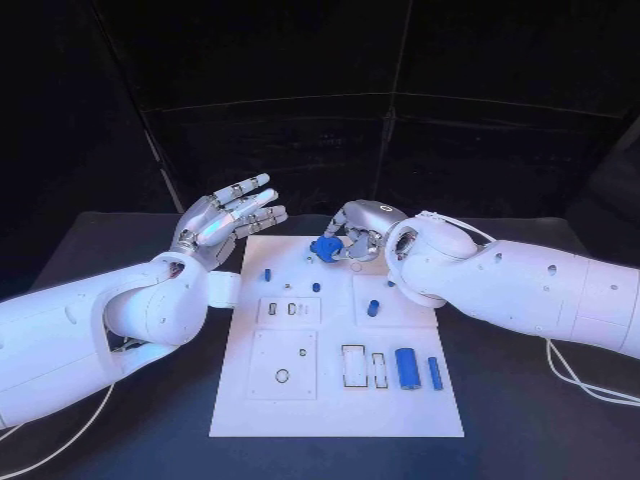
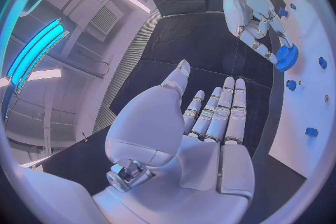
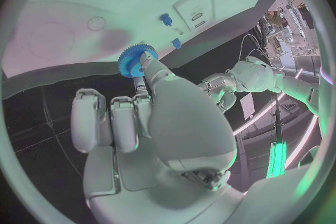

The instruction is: Assemble the parts on the task board

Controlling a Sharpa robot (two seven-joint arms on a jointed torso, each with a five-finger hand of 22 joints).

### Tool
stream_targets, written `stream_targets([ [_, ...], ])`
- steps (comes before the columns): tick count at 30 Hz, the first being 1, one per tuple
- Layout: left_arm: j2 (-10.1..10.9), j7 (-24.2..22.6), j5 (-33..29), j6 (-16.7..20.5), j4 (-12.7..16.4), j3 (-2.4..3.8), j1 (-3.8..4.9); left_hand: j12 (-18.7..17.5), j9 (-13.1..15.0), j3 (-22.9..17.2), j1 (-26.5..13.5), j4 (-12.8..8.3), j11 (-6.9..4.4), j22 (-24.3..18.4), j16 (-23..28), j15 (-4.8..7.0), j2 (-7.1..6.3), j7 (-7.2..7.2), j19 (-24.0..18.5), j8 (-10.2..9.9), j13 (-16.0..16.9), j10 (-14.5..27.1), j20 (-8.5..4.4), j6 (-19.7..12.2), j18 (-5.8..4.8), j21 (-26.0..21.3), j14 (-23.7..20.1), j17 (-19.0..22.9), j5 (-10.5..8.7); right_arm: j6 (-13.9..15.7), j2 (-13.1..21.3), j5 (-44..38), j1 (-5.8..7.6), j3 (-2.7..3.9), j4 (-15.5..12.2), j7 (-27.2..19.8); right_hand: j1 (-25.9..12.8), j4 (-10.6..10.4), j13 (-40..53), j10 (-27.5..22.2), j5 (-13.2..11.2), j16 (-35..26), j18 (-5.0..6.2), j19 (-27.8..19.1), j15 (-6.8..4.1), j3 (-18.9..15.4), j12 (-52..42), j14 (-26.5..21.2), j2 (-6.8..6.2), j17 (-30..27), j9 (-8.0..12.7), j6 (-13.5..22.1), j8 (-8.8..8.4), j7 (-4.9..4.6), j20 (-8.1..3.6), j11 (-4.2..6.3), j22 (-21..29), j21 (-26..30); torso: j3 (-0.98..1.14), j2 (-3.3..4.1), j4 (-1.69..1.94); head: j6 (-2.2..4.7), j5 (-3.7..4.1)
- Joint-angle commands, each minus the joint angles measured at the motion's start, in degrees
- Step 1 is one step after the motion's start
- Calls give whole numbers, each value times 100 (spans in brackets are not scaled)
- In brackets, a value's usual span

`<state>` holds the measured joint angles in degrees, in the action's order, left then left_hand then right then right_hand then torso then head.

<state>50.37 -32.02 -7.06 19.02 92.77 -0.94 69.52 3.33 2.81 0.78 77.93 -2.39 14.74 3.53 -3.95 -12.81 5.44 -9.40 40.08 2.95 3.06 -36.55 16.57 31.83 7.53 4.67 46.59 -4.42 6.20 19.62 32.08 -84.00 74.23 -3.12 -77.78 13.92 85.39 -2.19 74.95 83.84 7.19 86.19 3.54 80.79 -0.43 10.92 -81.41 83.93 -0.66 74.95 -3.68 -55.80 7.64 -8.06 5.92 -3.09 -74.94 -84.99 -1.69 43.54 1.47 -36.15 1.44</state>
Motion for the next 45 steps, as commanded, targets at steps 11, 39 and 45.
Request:
stream_targets([
  [11, -53, -23, 22, -48, -6, 6, 10, -2, -3, 6, 30, -29, -9, 4, 9, -1, 14, -730, 25, -13, -1, 4, -2, -31, 46, -35, -20, 6, -26, -119, -588, -246, -117, 4, 532, 47, -113, 29, 592, -24, -110, 31, -65, 32, -9, 94, 31, 433, -33, 673, -10, -204, -56, -56, -4, -51, -189, -29, 4, 1, -7, -2, -103],
  [39, -84, -18, 77, -55, -15, 6, 11, -2, -3, -2, 36, -43, -9, 4, 9, -1, 15, -731, 22, -13, -1, 6, -2, -30, 46, -41, -21, 7, -25, -241, -989, -358, -242, 6, 955, 113, -598, -33, 117, -432, -179, 18, -55, -12, 139, 4, 535, 428, -382, 670, 28, 1069, -438, -238, 131, -222, -148, -4, 3, -2, -13, -49, -132],
  [45, -84, -16, 77, -57, -18, 6, 11, -2, -4, -5, 37, -49, -8, 4, 9, -2, 16, -731, 23, -13, -1, 8, -3, -35, 46, -43, -22, 7, -26, -437, -980, -336, -242, 6, 982, 103, -790, -232, 37, -506, -67, 21, -55, -12, 169, -183, 605, 429, -460, 680, 27, 1226, -443, -272, 162, -256, -151, -4, 5, -4, -18, -46, -120],
])
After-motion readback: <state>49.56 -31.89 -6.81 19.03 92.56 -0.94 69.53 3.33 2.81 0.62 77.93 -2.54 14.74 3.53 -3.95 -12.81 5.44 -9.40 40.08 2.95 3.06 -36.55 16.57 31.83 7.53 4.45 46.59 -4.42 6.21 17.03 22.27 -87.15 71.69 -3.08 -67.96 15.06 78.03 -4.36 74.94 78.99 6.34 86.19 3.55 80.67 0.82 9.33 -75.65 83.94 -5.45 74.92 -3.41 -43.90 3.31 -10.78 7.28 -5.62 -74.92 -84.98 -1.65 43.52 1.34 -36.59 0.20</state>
